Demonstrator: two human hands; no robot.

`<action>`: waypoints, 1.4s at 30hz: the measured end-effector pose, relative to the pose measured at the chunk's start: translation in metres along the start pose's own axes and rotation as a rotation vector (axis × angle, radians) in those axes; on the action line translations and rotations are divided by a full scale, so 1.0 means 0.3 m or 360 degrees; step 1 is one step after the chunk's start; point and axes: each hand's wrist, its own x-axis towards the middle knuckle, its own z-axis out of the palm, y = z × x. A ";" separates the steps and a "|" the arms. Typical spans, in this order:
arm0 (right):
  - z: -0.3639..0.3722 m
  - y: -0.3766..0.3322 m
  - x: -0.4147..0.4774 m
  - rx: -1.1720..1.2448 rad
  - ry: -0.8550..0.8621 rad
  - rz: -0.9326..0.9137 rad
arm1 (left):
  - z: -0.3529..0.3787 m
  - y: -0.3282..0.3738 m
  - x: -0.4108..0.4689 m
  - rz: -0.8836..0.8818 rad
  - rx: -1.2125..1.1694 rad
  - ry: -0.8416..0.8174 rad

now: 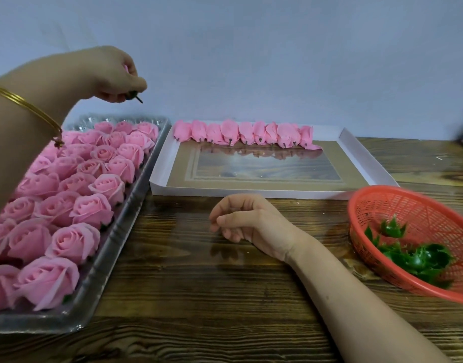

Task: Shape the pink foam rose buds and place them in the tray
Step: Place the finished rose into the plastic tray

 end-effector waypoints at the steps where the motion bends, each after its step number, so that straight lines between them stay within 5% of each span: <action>1: -0.001 0.001 0.001 -0.0001 0.0003 0.0003 | -0.004 -0.019 0.019 -0.0045 0.0021 -0.0003; 14: -0.012 0.014 0.018 0.0097 0.0014 0.0046 | -0.022 -0.296 0.132 -0.0456 0.0311 -0.0117; 42: -0.023 0.014 0.024 0.0183 -0.0023 0.0026 | 0.076 -0.485 0.255 -0.0504 0.0344 -0.0381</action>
